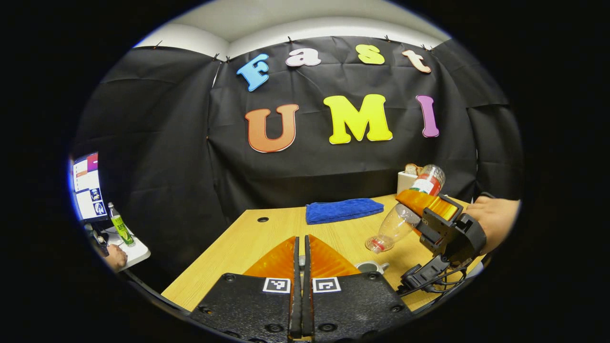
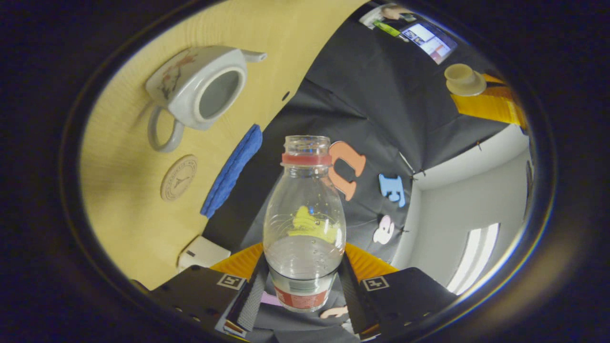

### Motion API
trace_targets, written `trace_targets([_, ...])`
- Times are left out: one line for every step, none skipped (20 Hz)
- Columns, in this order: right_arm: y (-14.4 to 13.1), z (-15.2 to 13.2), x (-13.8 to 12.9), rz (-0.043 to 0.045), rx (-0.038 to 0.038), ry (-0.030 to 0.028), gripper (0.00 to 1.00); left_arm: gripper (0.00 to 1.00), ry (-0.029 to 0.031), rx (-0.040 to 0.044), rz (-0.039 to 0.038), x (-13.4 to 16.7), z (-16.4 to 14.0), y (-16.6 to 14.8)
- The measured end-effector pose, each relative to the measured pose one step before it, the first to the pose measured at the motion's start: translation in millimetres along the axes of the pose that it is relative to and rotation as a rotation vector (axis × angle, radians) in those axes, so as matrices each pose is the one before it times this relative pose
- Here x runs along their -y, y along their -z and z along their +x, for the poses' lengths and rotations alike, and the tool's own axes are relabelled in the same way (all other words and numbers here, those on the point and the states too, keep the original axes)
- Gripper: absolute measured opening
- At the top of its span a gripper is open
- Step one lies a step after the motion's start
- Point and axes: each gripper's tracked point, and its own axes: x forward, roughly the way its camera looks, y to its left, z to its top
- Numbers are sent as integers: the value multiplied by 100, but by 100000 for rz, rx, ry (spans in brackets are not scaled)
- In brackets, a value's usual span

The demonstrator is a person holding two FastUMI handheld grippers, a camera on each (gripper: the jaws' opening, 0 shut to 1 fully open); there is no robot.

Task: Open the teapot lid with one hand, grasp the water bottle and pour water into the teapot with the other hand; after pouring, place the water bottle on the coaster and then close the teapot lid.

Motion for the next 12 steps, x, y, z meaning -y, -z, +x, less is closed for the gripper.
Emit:
trace_targets([18, -110, -1078, 7546, -94, -3440, 74, 3, -295, 557, -426, 31, -71, -215])
trace_targets([131, 84, -1360, 8172, -450, -4409, 74, 3, -103, 658, -214, 14, -52, -163])
trace_targets([87, -52, -1211, 8782, -280, -4726, 77, 3, 22, 689, -176, 45, -64, -194])
trace_targets([94, 216, -757, 9284, 889, -3885, 77, 3, -57, 519, -432, 32, -27, -56])
trace_targets([-84, -58, -357, 8338, 874, -1699, 77, 3, -120, 304, -415, 38, -40, -104])
trace_targets([-58, -121, 235, 6614, -215, 459, 77, 3, -162, 360, -399, -92, 96, -85])
trace_targets([138, -122, 269, 5876, 471, 841, 76, 3, 407, -175, -1078, 107, -103, -40])
trace_targets([203, -99, -105, 6393, 972, 605, 77, 3, 1074, 336, -1448, 303, -265, -155])
trace_targets([397, -51, -47, 6216, -77, -364, 76, 3, 382, 1180, -898, 175, -86, -430])
trace_targets([399, 110, 97, 7102, 374, 69, 74, 3, -203, 542, -94, -72, -8, -137])
trace_targets([371, 253, 155, 7776, -547, -703, 74, 3, 34, 281, 498, -15, -59, -37])
trace_targets([486, 368, 74, 8365, -1762, -1194, 74, 3, 44, 114, 402, 102, -7, 60])
